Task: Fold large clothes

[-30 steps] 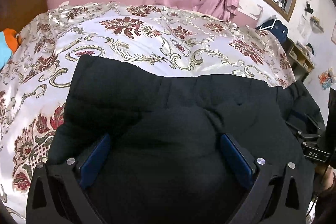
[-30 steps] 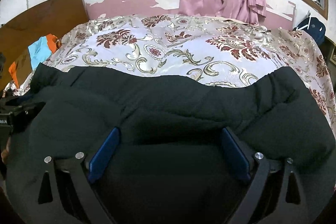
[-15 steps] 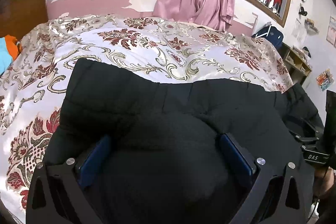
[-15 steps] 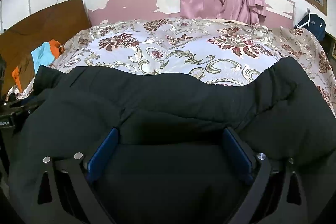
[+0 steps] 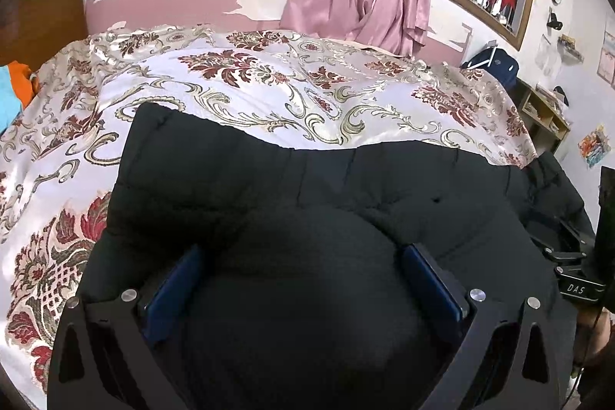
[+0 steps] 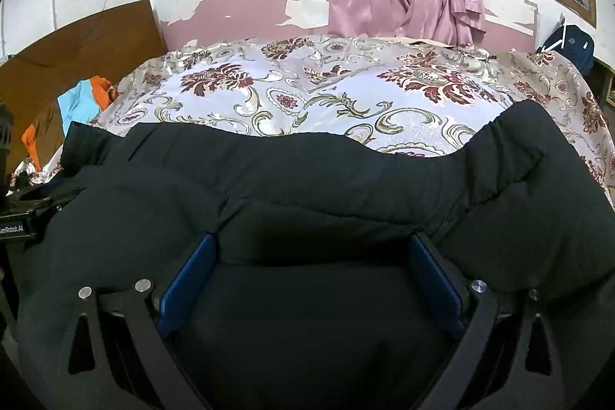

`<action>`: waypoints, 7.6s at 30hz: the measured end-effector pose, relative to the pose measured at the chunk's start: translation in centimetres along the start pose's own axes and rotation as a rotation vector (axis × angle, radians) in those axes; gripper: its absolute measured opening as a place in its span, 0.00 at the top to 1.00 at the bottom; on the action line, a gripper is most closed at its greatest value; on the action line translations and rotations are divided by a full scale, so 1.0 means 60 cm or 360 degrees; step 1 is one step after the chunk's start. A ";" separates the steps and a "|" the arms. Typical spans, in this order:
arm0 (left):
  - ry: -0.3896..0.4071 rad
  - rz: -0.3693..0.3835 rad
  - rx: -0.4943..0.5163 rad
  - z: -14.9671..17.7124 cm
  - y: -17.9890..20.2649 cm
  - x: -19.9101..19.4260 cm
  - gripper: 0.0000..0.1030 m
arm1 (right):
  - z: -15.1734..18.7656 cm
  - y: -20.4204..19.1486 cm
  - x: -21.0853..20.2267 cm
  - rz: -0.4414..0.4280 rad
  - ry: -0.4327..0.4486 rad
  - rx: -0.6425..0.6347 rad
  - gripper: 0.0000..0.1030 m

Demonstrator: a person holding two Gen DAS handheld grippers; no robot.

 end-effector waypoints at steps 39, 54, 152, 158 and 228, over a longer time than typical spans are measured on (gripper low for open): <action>-0.0103 0.0153 -0.0349 0.070 -0.154 -0.083 0.00 | 0.074 0.302 -0.199 0.0308 0.0110 0.0528 0.04; -0.0110 0.0186 -0.0290 0.078 -0.149 -0.079 0.00 | 0.167 0.305 -0.096 -0.0201 -0.0099 0.0860 0.01; -0.0065 -0.0594 -0.0347 0.083 -0.256 -0.333 0.06 | 0.053 -0.063 -0.223 -0.0024 -0.0050 0.0398 0.03; 0.0172 -0.0712 -0.0217 0.057 -0.226 -0.400 0.01 | 0.045 -0.063 -0.263 -0.0055 0.0045 0.0424 0.02; 0.0623 -0.0560 0.0018 0.307 -0.019 -0.674 0.00 | 0.207 -0.277 -0.630 -0.0047 0.0656 -0.0039 0.01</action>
Point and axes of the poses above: each gripper's, at about its wrist camera, not at the fingertips, and x roughly the way its jaws point, y to its right, z to its underside, the point moved 9 cm from there along x, roughly the way its jaws point, and after that the axes turned 2 degrees about y, right-handed, at the moved point
